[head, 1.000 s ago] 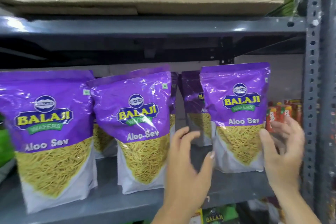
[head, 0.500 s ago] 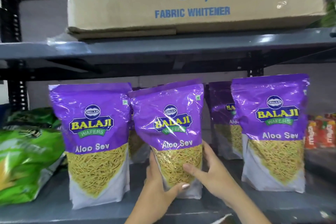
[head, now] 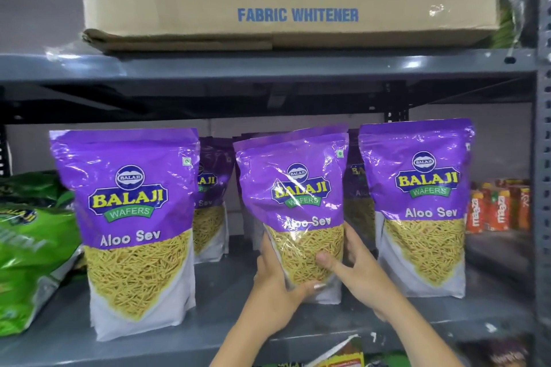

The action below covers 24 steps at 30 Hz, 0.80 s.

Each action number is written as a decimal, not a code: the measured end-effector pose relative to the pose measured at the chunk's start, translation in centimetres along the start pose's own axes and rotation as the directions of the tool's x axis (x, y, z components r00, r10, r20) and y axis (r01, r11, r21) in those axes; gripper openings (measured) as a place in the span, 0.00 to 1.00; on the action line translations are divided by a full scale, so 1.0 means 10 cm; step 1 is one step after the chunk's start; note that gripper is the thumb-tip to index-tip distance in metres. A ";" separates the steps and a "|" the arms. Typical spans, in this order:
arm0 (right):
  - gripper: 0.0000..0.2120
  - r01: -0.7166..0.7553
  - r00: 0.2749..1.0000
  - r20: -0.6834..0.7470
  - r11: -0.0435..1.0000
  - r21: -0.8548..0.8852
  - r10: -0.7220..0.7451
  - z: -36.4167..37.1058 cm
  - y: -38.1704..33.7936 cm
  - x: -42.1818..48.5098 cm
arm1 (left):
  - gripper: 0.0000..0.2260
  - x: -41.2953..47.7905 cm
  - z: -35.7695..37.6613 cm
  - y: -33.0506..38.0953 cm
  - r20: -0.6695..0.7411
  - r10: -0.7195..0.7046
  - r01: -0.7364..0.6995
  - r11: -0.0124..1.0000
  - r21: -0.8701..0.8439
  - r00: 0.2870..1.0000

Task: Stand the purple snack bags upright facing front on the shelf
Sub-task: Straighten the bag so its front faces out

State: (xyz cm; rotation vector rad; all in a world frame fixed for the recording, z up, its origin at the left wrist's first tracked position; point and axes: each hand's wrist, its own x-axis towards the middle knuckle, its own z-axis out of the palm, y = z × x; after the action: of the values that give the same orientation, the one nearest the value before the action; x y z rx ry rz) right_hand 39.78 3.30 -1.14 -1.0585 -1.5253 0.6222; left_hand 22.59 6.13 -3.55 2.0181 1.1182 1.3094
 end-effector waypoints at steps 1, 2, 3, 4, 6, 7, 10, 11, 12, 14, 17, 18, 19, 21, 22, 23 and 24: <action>0.48 0.005 1.000 -0.012 0.999 -0.052 -0.006 0.02 -0.05 -0.03 | 0.57 -0.05 -0.03 0.05 -0.026 0.001 0.000 1.000 0.026 1.000; 0.53 0.007 0.999 -0.050 0.993 -0.121 -0.013 0.05 -0.11 -0.06 | 0.57 -0.12 -0.07 0.11 -0.060 0.019 -0.014 0.997 0.073 0.998; 0.56 0.026 0.991 -0.123 0.984 -0.175 -0.048 0.08 -0.18 -0.11 | 0.57 -0.22 -0.13 0.19 -0.115 0.060 -0.046 0.992 0.116 0.992; 0.55 0.092 0.967 -0.215 0.976 -0.195 -0.134 0.12 -0.25 -0.17 | 0.53 -0.33 -0.22 0.27 -0.202 0.111 -0.091 0.990 0.106 0.973; 0.44 0.342 0.838 -0.385 0.922 -0.181 -0.386 0.26 -0.43 -0.30 | 0.37 -0.53 -0.51 0.31 -0.470 0.289 -0.292 0.954 0.069 0.834; 0.36 0.452 0.761 -0.432 0.874 -0.180 -0.483 0.37 -0.51 -0.34 | 0.28 -0.59 -0.72 0.26 -0.603 0.394 -0.404 0.906 0.128 0.694; 0.22 0.519 0.784 -0.348 0.850 -0.085 -0.514 0.87 -0.63 -0.35 | 0.20 -0.53 -1.48 -0.08 -0.816 0.473 -0.408 0.852 0.327 0.333; 0.23 0.464 0.853 -0.256 0.885 -0.027 -0.455 1.07 -0.65 -0.31 | 0.16 -0.47 -1.72 -0.16 -0.872 0.372 -0.390 0.890 0.236 0.320; 0.25 0.377 0.919 -0.127 0.926 0.000 -0.374 1.26 -0.64 -0.27 | 0.11 -0.40 -1.90 -0.23 -0.908 0.241 -0.357 0.927 0.112 0.343; 0.36 0.202 0.973 0.132 0.977 -0.069 -0.191 1.62 -0.57 -0.15 | 0.10 -0.27 -2.14 -0.45 -0.855 -0.020 -0.227 0.961 -0.160 0.518; 0.48 0.129 0.960 0.256 0.991 -0.026 -0.118 2.01 -0.51 0.00 | 0.30 -0.13 -2.21 -0.74 -0.590 -0.207 -0.027 0.932 -0.362 0.781; 0.50 0.118 0.960 0.254 0.993 0.001 -0.114 2.10 -0.50 0.04 | 0.34 -0.11 -2.18 -0.75 -0.549 -0.215 0.027 0.944 -0.330 0.808; 0.50 0.109 0.965 0.242 0.994 -0.002 -0.105 2.15 -0.48 0.06 | 0.36 -0.09 -2.13 -0.76 -0.543 -0.208 0.049 0.955 -0.292 0.814; 0.48 0.123 0.975 0.194 0.991 -0.049 -0.112 2.16 -0.44 0.09 | 0.36 -0.07 -2.01 -0.70 -0.590 -0.194 0.036 0.963 -0.269 0.784; 0.47 0.130 0.980 0.162 0.989 -0.066 -0.118 2.13 -0.42 0.09 | 0.35 -0.08 -1.96 -0.67 -0.604 -0.194 0.025 0.961 -0.277 0.773; 0.46 0.130 0.983 0.136 0.989 -0.069 -0.120 2.09 -0.39 0.10 | 0.36 -0.08 -1.91 -0.64 -0.602 -0.191 0.010 0.957 -0.291 0.775; 0.45 0.129 0.985 0.120 0.990 -0.064 -0.121 2.05 -0.37 0.10 | 0.36 -0.07 -1.86 -0.63 -0.592 -0.194 0.008 0.953 -0.303 0.782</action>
State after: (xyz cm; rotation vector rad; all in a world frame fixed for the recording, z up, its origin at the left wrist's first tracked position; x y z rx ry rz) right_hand 19.11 5.74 -2.41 -0.9856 -1.7122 0.5524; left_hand 3.23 8.41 -0.71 1.3128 1.1912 2.0222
